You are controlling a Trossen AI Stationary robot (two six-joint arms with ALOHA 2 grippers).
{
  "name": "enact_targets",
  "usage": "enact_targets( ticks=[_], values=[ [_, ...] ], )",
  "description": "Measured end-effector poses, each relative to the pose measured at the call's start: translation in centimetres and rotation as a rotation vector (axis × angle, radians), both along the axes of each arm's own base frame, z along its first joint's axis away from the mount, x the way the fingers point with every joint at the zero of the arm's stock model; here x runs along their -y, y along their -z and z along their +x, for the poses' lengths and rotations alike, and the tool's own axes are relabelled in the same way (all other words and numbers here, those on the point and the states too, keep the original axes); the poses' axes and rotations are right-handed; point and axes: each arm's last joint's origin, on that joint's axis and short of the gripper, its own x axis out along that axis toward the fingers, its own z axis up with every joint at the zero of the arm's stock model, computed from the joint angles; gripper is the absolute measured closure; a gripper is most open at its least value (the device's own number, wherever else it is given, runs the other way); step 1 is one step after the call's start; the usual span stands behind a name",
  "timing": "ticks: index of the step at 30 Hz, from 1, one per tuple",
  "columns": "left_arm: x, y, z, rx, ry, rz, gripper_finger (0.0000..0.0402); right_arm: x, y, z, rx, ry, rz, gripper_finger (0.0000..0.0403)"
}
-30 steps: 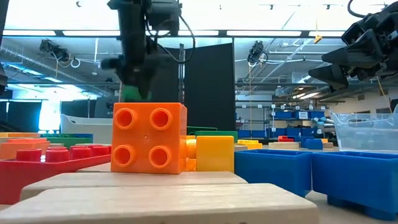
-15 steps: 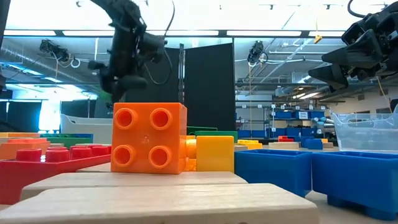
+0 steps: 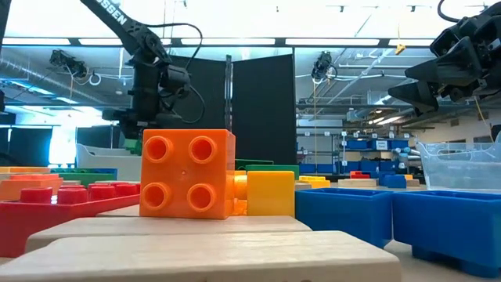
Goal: Sort blocks by size
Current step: Put the large green game piece into the gray bin, then put the small blue game piece into the transparent bin
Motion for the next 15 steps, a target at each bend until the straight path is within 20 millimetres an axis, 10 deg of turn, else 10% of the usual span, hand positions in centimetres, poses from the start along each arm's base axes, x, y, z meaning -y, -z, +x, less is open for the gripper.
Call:
enact_targets(
  ticks=[15],
  values=[
    [-0.09,0.02,-0.01,-0.002,0.003,0.010,0.0210,0.00,0.00,0.00,0.000,0.000,0.000,0.0148]
  ],
)
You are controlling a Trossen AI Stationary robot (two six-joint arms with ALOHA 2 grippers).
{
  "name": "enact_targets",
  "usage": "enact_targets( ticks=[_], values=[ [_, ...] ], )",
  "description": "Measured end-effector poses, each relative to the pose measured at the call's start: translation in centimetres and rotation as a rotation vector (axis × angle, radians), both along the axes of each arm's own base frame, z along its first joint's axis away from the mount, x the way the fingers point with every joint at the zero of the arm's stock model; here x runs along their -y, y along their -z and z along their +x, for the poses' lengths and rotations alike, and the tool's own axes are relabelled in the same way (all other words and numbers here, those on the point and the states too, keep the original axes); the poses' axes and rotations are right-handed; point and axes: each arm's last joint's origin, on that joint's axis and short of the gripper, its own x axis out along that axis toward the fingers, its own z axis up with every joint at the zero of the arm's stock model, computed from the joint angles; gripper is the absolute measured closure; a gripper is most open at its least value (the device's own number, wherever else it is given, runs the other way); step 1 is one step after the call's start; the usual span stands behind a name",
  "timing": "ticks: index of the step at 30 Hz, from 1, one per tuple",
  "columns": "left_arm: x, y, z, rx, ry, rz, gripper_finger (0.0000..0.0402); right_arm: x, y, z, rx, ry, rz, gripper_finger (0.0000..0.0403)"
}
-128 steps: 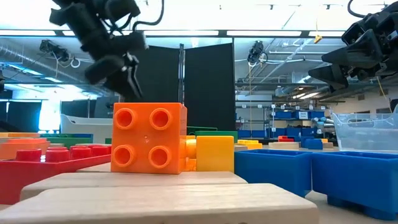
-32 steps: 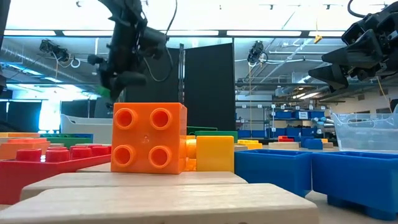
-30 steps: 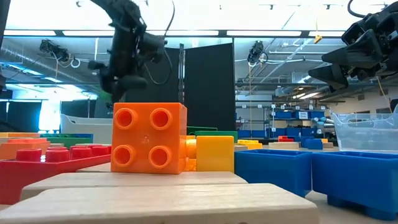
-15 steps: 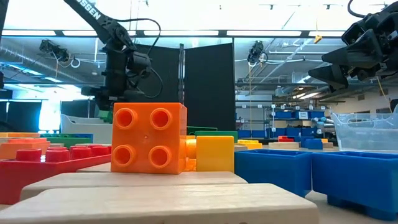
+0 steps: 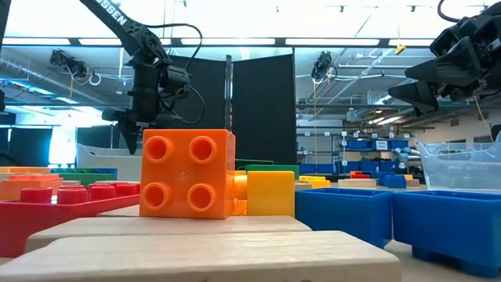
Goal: Sort blocks by size
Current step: Put the small blue game piece into the transparent bin
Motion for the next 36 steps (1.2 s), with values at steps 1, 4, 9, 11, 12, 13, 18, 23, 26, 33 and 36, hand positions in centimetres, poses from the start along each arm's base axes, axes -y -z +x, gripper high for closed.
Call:
enact_targets(
  ticks=[1,4,9,11,12,13,18,23,26,33,36],
  values=[
    [0.00,0.00,0.00,0.000,0.000,0.000,0.0210,0.00,0.01,0.00,0.000,0.000,0.000,0.0148],
    [0.00,0.00,0.00,0.000,0.000,0.000,0.0209,0.00,0.01,0.00,-0.001,0.000,0.000,0.0148],
    [-0.03,-0.01,0.04,0.003,0.001,0.004,0.0209,0.00,0.01,0.00,0.000,0.000,0.000,0.0148],
    [-0.18,-0.04,0.18,0.017,0.001,0.020,0.0209,0.00,0.00,0.00,0.000,0.000,0.000,0.0148],
    [-0.27,-0.07,0.25,0.024,0.001,0.029,0.0209,0.00,0.01,0.00,0.000,0.000,0.000,0.0148],
    [-0.31,-0.09,0.29,0.028,0.001,0.033,0.0209,0.00,0.00,0.00,0.000,0.000,0.000,0.0148],
    [-0.38,-0.11,0.36,0.035,0.001,0.041,0.0209,0.00,0.01,0.00,0.000,0.000,0.000,0.0148],
    [-0.39,-0.12,0.36,0.035,0.001,0.043,0.0209,0.00,0.01,0.00,0.000,0.000,0.000,0.0148],
    [-0.39,-0.12,0.36,0.035,0.001,0.044,0.0209,0.00,0.00,0.00,0.000,0.000,0.000,0.0148],
    [-0.53,-0.15,0.48,0.048,0.001,0.058,0.0208,0.00,-0.01,0.00,0.001,0.000,0.000,0.0148],
    [-0.53,-0.15,0.49,0.047,0.006,0.058,0.0208,0.00,-0.16,0.01,0.017,0.000,0.003,0.0148]
  ],
)
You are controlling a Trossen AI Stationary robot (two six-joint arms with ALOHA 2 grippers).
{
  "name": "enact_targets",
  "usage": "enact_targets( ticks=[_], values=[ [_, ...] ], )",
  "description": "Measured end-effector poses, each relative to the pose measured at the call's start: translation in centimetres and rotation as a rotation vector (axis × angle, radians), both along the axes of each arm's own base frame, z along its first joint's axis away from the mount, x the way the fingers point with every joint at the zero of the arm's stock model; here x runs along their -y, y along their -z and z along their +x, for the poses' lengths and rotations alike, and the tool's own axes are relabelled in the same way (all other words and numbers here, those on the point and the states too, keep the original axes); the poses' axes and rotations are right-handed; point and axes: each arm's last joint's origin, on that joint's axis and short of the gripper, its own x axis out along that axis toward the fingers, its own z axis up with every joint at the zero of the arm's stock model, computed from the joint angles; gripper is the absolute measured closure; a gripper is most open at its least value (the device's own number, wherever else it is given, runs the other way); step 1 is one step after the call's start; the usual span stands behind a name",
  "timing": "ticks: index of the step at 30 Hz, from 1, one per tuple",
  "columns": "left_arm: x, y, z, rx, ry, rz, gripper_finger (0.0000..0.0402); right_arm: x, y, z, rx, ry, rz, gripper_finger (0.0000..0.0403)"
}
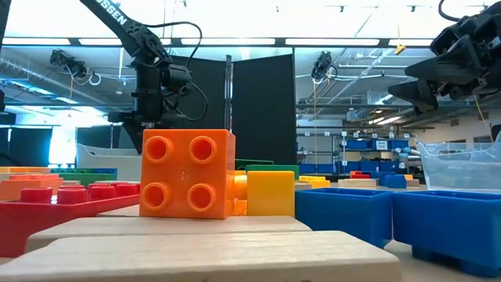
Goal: Sort blocks by size
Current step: Put the small blue game piece into the transparent bin
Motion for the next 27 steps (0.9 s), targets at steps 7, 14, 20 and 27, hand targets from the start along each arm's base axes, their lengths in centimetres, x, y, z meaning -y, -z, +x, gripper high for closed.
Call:
enact_targets(
  ticks=[7,14,20,27],
  values=[
    [0.7,-1.0,-0.2,0.023,-0.020,0.012,0.0208,0.0,-0.6,0.0,0.059,0.000,0.002,0.0148],
    [3.4,-4.4,-0.9,0.103,-0.040,0.059,0.0208,0.0,-0.7,0.0,0.068,0.003,0.127,0.0148],
    [5.7,-6.9,-1.5,0.216,-0.062,0.095,0.0208,-0.1,-0.8,0.0,0.078,-0.016,0.150,0.0148],
    [8.9,-8.4,-2.0,0.253,-0.072,0.073,0.0208,-0.1,-0.8,0.0,0.077,-0.034,0.136,0.0148]
  ],
)
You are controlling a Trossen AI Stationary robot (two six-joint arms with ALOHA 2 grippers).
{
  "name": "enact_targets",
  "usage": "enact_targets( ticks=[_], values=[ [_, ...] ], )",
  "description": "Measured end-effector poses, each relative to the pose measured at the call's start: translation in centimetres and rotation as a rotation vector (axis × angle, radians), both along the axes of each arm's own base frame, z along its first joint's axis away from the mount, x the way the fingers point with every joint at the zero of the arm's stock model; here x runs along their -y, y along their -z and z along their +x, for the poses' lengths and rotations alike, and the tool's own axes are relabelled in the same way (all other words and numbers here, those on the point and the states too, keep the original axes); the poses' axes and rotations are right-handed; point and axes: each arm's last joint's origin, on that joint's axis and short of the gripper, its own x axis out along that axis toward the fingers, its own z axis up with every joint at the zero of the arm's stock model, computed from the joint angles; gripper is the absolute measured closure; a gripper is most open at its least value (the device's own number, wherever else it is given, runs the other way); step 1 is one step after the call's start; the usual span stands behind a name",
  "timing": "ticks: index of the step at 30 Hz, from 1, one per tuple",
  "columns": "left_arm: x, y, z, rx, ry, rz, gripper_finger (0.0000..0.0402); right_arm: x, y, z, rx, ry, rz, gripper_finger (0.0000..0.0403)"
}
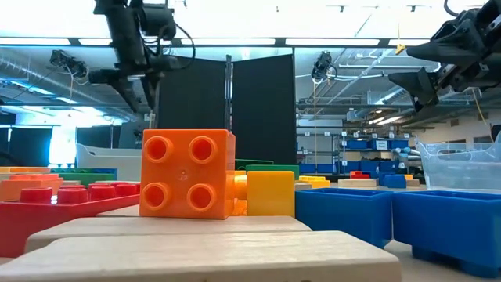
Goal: Sort blocks by size
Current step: Put the small blue game piece into the transparent bin
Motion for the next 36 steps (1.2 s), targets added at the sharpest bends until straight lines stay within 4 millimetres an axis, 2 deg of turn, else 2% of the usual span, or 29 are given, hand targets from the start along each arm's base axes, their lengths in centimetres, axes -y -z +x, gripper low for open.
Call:
enact_targets(
  ticks=[3,8,14,20,24,31,36],
  values=[
    [1.5,-0.4,-0.1,0.002,-0.013,-0.001,0.0208,0.0,-0.1,0.0,0.010,0.003,-0.043,0.0148],
    [3.2,-0.7,0.5,-0.007,0.092,0.028,0.0208,0.2,-0.7,0.0,0.081,0.042,-0.128,0.0149],
    [5.0,-0.7,1.5,-0.033,0.264,0.054,0.0208,0.9,-1.7,-0.2,0.118,0.279,-0.111,0.0149],
    [6.7,-0.7,2.1,-0.082,0.453,0.106,0.0208,1.4,-5.6,-0.1,0.131,0.485,-0.151,0.0149],
    [7.4,-0.7,2.3,-0.107,0.544,0.131,0.0208,1.8,-8.7,0.7,0.062,0.592,-0.168,0.0149],
    [7.7,-0.7,2.3,-0.145,0.634,0.148,0.0208,2.6,-14.0,4.0,-0.176,0.762,-0.122,0.0149],
    [7.7,-0.7,2.1,-0.157,0.656,0.151,0.0208,4.3,-17.1,6.5,-0.393,0.863,-0.017,0.0149]
  ],
)
